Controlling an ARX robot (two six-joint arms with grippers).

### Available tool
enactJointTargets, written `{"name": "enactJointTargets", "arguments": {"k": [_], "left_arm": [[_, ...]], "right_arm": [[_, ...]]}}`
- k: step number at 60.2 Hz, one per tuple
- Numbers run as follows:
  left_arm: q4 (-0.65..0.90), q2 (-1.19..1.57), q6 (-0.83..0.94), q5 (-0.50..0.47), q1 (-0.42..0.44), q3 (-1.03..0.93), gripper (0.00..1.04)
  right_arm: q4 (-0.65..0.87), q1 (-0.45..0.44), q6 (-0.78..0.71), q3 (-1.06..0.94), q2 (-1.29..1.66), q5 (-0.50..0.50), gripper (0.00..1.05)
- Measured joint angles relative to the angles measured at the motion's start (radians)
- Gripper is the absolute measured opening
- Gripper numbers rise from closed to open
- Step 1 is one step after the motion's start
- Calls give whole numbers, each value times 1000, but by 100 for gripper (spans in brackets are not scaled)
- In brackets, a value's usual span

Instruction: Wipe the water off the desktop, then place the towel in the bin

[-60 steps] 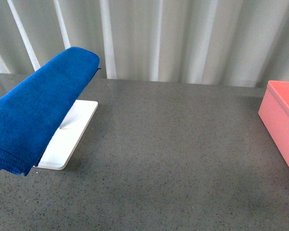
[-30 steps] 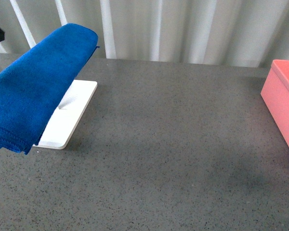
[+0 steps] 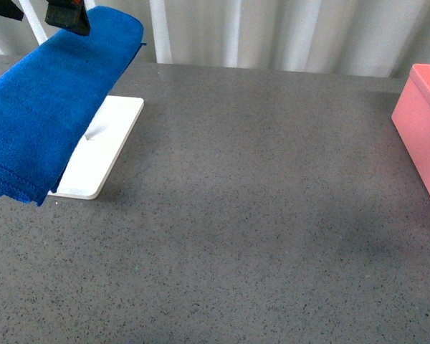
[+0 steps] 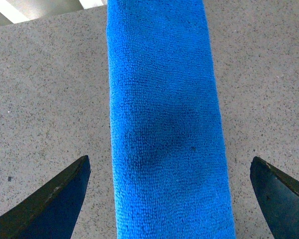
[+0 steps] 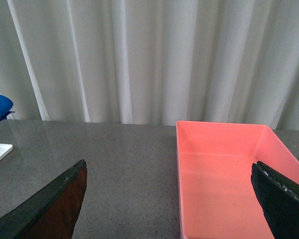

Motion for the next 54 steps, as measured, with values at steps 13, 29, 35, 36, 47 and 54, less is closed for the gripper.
{"name": "enactJointTargets", "arguments": {"k": [13,29,35,36,47,54], "left_arm": [[-14,83,-11,-28,2,72,98],[-24,142,-10,-40,3,113,98],[-18,156,-11,-44,3,127,98],[-16,159,-11,-47,3,127,98],[21,177,-10,-86,3,121,98],[42,180,-5,-108,3,95,98]], "right_arm": [[0,0,0,0,0,0,98],[0,0,0,0,0,0,98],[0,0,0,0,0,0,98],[0,0,0,0,0,0,98],[0,0,0,0,0,0,98],[0,0,0,0,0,0,98]]}}
